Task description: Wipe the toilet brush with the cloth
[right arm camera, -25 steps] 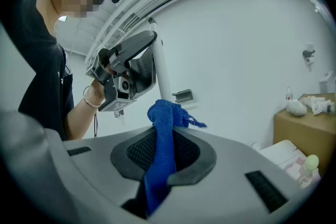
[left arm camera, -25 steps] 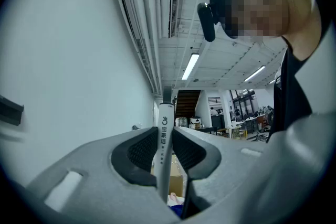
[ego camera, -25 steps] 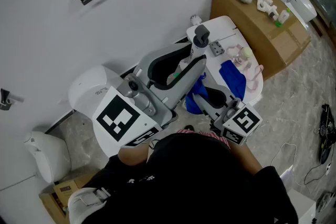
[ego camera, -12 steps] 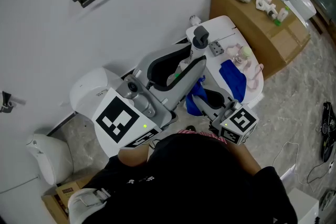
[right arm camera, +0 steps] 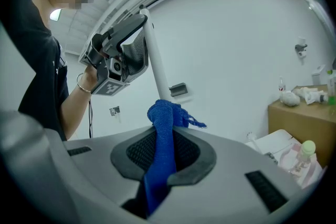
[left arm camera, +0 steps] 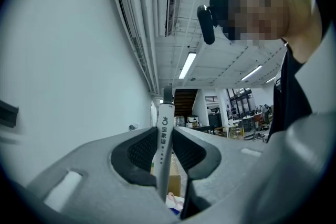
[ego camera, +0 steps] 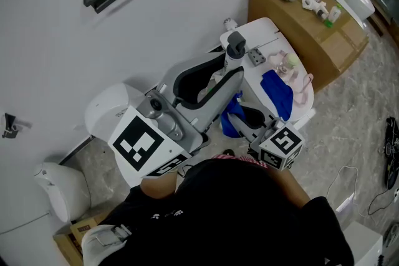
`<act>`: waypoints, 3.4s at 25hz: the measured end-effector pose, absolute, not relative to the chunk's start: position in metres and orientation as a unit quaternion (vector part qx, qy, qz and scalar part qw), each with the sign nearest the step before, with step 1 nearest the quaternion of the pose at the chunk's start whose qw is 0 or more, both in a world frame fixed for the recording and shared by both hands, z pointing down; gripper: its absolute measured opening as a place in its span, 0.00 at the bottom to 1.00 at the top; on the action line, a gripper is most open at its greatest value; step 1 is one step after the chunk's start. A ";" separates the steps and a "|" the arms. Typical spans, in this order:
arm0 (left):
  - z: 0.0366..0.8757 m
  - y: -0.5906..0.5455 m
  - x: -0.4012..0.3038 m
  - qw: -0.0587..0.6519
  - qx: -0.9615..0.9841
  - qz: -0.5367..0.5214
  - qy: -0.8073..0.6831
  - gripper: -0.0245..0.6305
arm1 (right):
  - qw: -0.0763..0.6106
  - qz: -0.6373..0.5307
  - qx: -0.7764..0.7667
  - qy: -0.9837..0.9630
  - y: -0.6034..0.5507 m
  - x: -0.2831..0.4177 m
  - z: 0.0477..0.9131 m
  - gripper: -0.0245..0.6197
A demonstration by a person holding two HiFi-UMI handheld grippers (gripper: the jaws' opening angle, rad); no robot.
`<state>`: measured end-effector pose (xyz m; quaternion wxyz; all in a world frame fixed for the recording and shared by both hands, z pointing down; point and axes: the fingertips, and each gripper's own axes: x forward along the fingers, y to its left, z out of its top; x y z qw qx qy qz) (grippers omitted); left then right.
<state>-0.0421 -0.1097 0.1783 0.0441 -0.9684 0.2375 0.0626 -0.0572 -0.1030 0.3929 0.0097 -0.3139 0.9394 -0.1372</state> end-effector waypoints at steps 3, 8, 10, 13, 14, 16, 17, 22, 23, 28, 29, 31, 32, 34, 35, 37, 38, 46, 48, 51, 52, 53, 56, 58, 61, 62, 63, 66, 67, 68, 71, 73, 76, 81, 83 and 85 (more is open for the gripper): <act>0.178 -0.108 -0.040 0.044 -0.969 0.063 0.236 0.18 | -0.001 -0.140 -0.317 0.938 -0.102 -0.056 0.398 0.14; 0.178 -0.104 -0.036 0.047 -0.969 0.063 0.233 0.18 | -0.011 -0.144 -0.318 0.937 -0.102 -0.053 0.409 0.14; 0.177 -0.103 -0.036 0.047 -0.970 0.065 0.231 0.18 | -0.016 -0.148 -0.318 0.936 -0.102 -0.055 0.412 0.14; 0.176 -0.103 -0.036 0.048 -0.970 0.067 0.230 0.18 | -0.023 -0.152 -0.319 0.935 -0.103 -0.055 0.419 0.14; 0.176 -0.103 -0.035 0.048 -0.970 0.067 0.229 0.18 | -0.025 -0.153 -0.320 0.935 -0.103 -0.054 0.422 0.14; 0.176 -0.102 -0.034 0.048 -0.971 0.067 0.227 0.18 | -0.030 -0.155 -0.321 0.934 -0.104 -0.053 0.427 0.14; 0.176 -0.102 -0.033 0.048 -0.971 0.067 0.225 0.18 | -0.033 -0.157 -0.321 0.933 -0.104 -0.053 0.429 0.14; 0.174 -0.101 -0.033 0.046 -0.972 0.070 0.221 0.18 | -0.042 -0.165 -0.324 0.931 -0.104 -0.052 0.438 0.14; 0.174 -0.100 -0.033 0.046 -0.972 0.070 0.220 0.18 | -0.043 -0.167 -0.325 0.930 -0.104 -0.052 0.440 0.14; 0.175 -0.099 -0.032 0.038 -0.973 0.065 0.217 0.18 | -0.051 -0.174 -0.325 0.928 -0.103 -0.052 0.449 0.14; 0.175 -0.099 -0.032 0.039 -0.973 0.066 0.216 0.18 | -0.052 -0.175 -0.325 0.928 -0.103 -0.052 0.450 0.14; 0.174 -0.098 -0.031 0.039 -0.974 0.065 0.215 0.18 | -0.054 -0.179 -0.324 0.927 -0.103 -0.053 0.452 0.14; 0.174 -0.098 -0.031 0.039 -0.974 0.065 0.214 0.18 | -0.055 -0.181 -0.324 0.927 -0.103 -0.053 0.452 0.14; 0.173 -0.096 -0.032 0.040 -0.974 0.067 0.213 0.18 | -0.058 -0.183 -0.324 0.926 -0.102 -0.054 0.455 0.14; 0.172 -0.095 -0.032 0.041 -0.974 0.069 0.213 0.18 | -0.060 -0.183 -0.325 0.926 -0.102 -0.054 0.456 0.14; 0.171 -0.094 -0.033 0.043 -0.974 0.071 0.212 0.18 | -0.063 -0.183 -0.325 0.926 -0.101 -0.054 0.460 0.14; 0.171 -0.093 -0.033 0.044 -0.974 0.072 0.211 0.18 | -0.065 -0.184 -0.326 0.925 -0.100 -0.055 0.462 0.14; 0.171 -0.087 -0.035 0.040 -0.974 0.073 0.210 0.18 | -0.075 -0.196 -0.325 0.922 -0.095 -0.059 0.475 0.14; 0.171 -0.086 -0.035 0.041 -0.974 0.074 0.210 0.18 | -0.075 -0.201 -0.325 0.921 -0.094 -0.059 0.479 0.14; 0.171 -0.086 -0.035 0.037 -0.974 0.077 0.211 0.18 | -0.074 -0.209 -0.326 0.919 -0.093 -0.058 0.482 0.14; 0.170 -0.086 -0.036 0.036 -0.973 0.080 0.213 0.18 | -0.075 -0.210 -0.326 0.919 -0.093 -0.058 0.483 0.14; 0.170 -0.086 -0.037 0.036 -0.973 0.082 0.214 0.18 | -0.077 -0.211 -0.327 0.918 -0.094 -0.058 0.484 0.14; 0.170 -0.087 -0.038 0.035 -0.972 0.084 0.216 0.18 | -0.081 -0.215 -0.327 0.917 -0.094 -0.058 0.489 0.14; 0.168 -0.087 -0.038 0.036 -0.972 0.087 0.214 0.18 | -0.082 -0.218 -0.327 0.916 -0.094 -0.058 0.491 0.14; 0.166 -0.088 -0.037 0.037 -0.972 0.090 0.213 0.18 | -0.085 -0.219 -0.327 0.915 -0.096 -0.057 0.494 0.14; 0.166 -0.089 -0.036 0.037 -0.972 0.090 0.212 0.18 | -0.086 -0.219 -0.328 0.915 -0.097 -0.056 0.495 0.14; 0.166 -0.089 -0.035 0.036 -0.973 0.090 0.211 0.18 | -0.087 -0.219 -0.329 0.914 -0.097 -0.054 0.496 0.14; 0.166 -0.089 -0.030 0.034 -0.974 0.085 0.207 0.18 | -0.088 -0.221 -0.332 0.913 -0.098 -0.051 0.498 0.14; 0.166 -0.089 -0.030 0.033 -0.974 0.085 0.206 0.18 | -0.088 -0.221 -0.333 0.912 -0.099 -0.051 0.499 0.14; 0.165 -0.090 -0.029 0.033 -0.975 0.085 0.204 0.18 | -0.089 -0.222 -0.333 0.912 -0.100 -0.050 0.500 0.14; 0.163 -0.090 -0.027 0.032 -0.975 0.086 0.201 0.18 | -0.091 -0.224 -0.336 0.910 -0.102 -0.048 0.502 0.14; 0.162 -0.090 -0.025 0.032 -0.976 0.087 0.198 0.18 | -0.092 -0.226 -0.337 0.909 -0.102 -0.047 0.504 0.14; 0.160 -0.090 -0.025 0.031 -0.977 0.088 0.194 0.18 | -0.094 -0.229 -0.340 0.907 -0.104 -0.046 0.506 0.14; 0.159 -0.090 -0.025 0.031 -0.977 0.089 0.193 0.18 | -0.094 -0.232 -0.341 0.906 -0.105 -0.047 0.507 0.14; 0.160 -0.090 -0.026 0.030 -0.977 0.088 0.193 0.18 | -0.093 -0.236 -0.341 0.905 -0.105 -0.047 0.508 0.14; 0.161 -0.091 -0.027 0.029 -0.976 0.088 0.195 0.18 | -0.092 -0.237 -0.341 0.905 -0.106 -0.045 0.508 0.14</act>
